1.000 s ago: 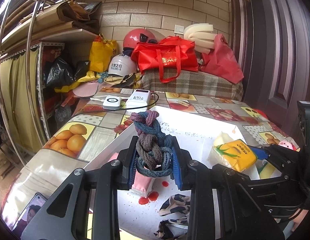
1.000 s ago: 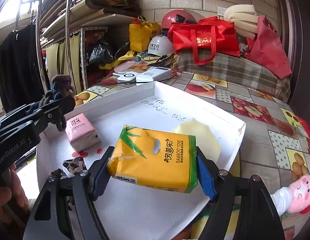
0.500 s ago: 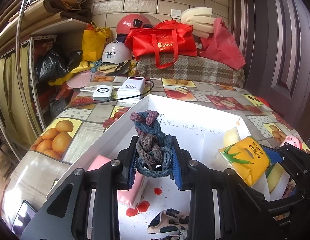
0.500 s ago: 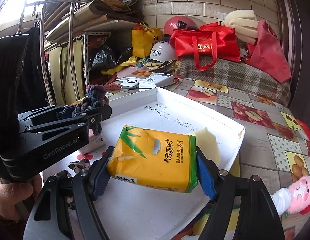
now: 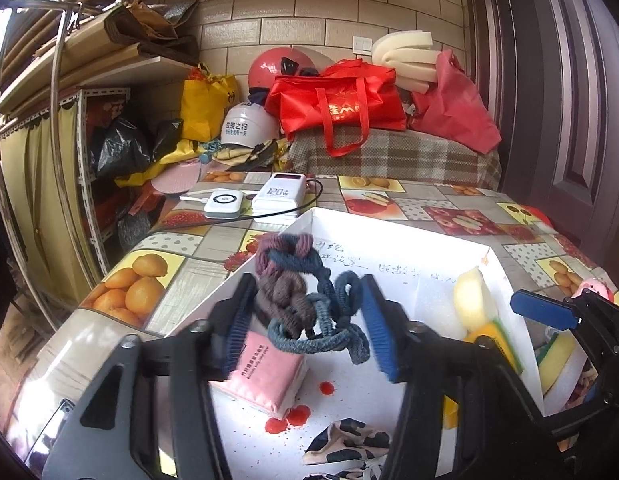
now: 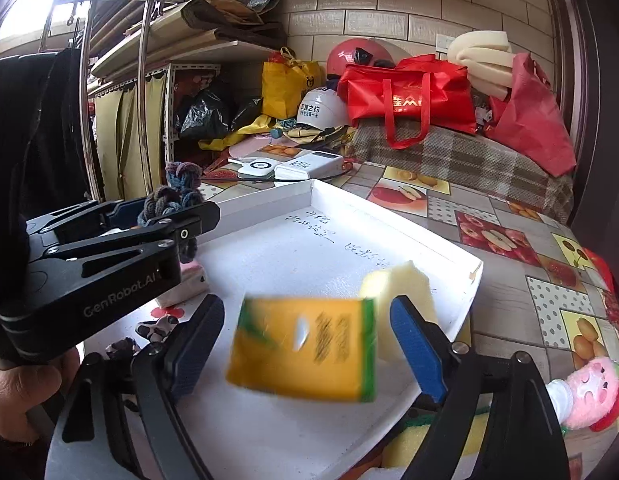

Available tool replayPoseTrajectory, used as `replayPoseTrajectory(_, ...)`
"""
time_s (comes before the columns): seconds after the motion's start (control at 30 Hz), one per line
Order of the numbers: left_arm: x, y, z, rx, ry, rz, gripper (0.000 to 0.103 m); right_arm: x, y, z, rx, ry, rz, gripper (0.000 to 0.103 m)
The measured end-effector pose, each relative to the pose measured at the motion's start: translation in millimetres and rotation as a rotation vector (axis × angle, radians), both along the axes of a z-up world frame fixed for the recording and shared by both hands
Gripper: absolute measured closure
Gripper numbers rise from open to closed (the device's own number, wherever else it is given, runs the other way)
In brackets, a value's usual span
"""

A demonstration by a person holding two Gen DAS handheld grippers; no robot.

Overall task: Organize soft objects
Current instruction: 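Open the left tool to drop the rope knot while the right tool drops the tissue pack, then move both open tools back to the pile of soft items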

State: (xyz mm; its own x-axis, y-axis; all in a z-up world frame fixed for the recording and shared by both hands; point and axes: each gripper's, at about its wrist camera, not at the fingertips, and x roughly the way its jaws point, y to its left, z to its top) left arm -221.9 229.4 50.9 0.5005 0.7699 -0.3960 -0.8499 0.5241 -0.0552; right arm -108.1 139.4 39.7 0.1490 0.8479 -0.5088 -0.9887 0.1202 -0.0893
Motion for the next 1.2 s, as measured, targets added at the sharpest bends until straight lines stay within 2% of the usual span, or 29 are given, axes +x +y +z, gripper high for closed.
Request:
replayPoseTrajectory(0.03, -2, -2, 1, 0.011, -0.007, 0.016, 0.014, 0, -1, 0, 0.004, -0.001, -0.003, 0.006)
replayPoseTrajectory(0.1, -5, -4, 1, 0.023, -0.008, 0.043, 0.0, 0, -2, 1, 0.016, -0.005, -0.01, 0.0)
replayPoseTrajectory(0.57, -16, -3, -1, 0.014, -0.039, 0.075, 0.0, 2, -6, 1, 0.036, -0.003, -0.03, 0.0)
replayPoseTrajectory(0.8, -24, -14, 2, 0.048, -0.057, 0.101, 0.0, 3, -21, 4, 0.069, 0.014, -0.044, 0.0)
replayPoseTrajectory(0.87, -26, -19, 2, 0.055, -0.06, 0.102, 0.0, 4, -26, 3, 0.056, 0.019, -0.061, 0.0)
replayPoseTrajectory(0.97, -27, -25, 2, 0.055, -0.062, 0.1, 0.0, 10, -34, 4, 0.056, 0.015, -0.144, 0.0)
replayPoseTrajectory(1.07, -24, -32, 3, 0.068, -0.054, 0.083, 0.0, 24, -41, 1, 0.032, 0.065, -0.167, 0.0)
replayPoseTrajectory(1.2, -14, -44, 4, 0.09, -0.029, 0.014, 0.0, 49, -68, 4, 0.081, 0.124, -0.207, 0.0)
